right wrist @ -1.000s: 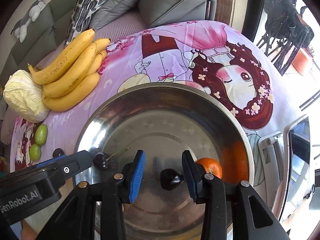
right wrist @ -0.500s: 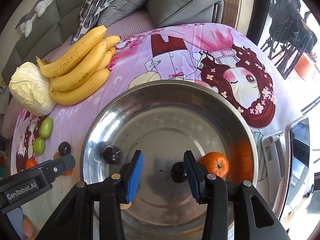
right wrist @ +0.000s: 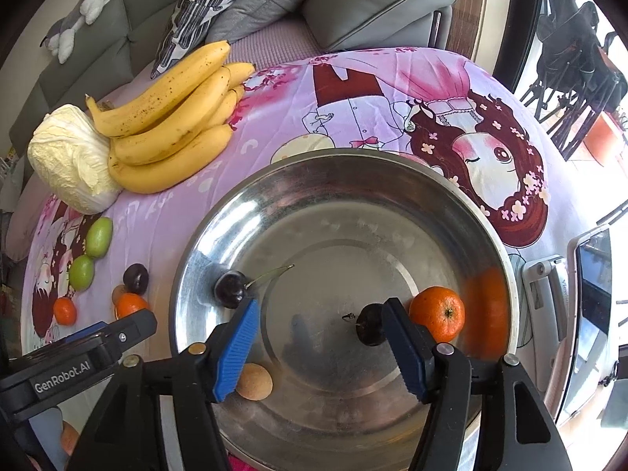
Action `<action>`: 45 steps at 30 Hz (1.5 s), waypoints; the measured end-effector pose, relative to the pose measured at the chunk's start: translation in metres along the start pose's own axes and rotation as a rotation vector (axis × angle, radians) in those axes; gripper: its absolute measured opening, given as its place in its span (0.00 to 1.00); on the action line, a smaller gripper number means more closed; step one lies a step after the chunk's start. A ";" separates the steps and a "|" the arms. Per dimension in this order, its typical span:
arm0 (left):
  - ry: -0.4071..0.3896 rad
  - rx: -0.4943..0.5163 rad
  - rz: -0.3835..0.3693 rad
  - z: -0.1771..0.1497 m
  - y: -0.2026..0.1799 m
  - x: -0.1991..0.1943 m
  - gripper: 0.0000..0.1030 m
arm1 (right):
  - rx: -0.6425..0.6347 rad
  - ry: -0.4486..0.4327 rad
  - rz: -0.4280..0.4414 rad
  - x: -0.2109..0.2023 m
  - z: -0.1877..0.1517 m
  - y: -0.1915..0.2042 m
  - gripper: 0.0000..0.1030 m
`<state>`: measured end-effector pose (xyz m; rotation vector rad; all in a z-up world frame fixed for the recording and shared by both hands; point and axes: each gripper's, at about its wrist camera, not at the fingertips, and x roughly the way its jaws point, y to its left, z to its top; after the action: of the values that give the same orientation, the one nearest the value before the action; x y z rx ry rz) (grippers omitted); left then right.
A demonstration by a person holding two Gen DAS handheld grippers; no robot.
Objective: Organize fruits
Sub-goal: 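Open the left tool to drop its cherry while the right tool releases its cherry into the bowl, then withdraw both open tools from the bowl back over the table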
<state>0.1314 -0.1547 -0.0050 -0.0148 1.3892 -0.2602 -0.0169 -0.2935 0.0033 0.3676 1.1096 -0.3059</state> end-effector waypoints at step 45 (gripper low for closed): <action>-0.016 -0.061 0.013 -0.007 0.028 -0.012 0.92 | -0.020 0.009 0.045 0.003 -0.003 0.019 1.00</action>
<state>0.1276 -0.1241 0.0005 -0.0578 1.3806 -0.2066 -0.0099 -0.2758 0.0017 0.3764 1.1110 -0.2530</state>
